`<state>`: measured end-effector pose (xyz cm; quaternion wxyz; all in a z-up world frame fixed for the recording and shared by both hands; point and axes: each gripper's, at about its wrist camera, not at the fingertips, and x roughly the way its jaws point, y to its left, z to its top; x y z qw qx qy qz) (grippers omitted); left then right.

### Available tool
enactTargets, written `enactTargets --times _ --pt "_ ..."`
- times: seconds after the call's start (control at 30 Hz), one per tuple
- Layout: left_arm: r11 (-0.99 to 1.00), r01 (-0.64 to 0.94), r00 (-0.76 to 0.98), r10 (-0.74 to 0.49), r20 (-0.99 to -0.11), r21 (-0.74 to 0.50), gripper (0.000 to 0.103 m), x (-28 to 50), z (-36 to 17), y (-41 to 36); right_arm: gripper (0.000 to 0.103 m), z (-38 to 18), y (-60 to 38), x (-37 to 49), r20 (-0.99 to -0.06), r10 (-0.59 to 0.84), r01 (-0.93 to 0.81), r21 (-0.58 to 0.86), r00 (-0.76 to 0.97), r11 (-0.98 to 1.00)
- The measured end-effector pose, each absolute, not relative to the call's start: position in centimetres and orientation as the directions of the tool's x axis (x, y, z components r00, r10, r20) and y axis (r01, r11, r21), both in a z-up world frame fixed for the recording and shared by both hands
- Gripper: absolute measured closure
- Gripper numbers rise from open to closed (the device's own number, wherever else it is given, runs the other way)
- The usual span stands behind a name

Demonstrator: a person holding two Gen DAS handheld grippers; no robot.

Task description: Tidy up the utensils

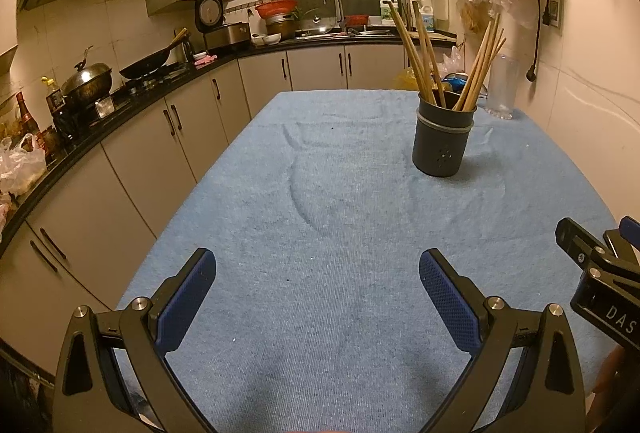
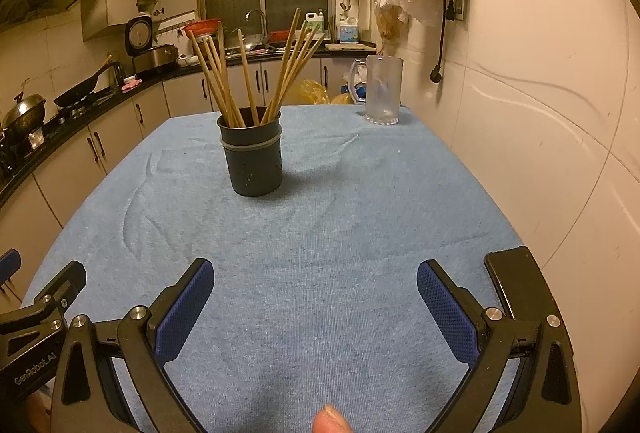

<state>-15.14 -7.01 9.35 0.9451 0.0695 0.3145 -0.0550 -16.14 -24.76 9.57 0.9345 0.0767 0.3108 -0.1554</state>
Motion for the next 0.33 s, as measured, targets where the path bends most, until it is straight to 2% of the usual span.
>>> enactTargets --times 0.2,0.33 --pt "0.987 0.136 0.778 -0.050 -0.626 0.090 0.002 -13.3 8.7 -6.6 0.000 8.9 -25.8 -14.6 -0.635 -0.245 0.353 0.046 0.732 0.935" --pt "0.995 0.088 0.736 -0.026 -0.676 0.057 0.002 -9.7 7.6 -4.4 0.000 7.5 -29.1 -12.6 -0.685 -0.269 0.408 0.044 0.677 0.912"
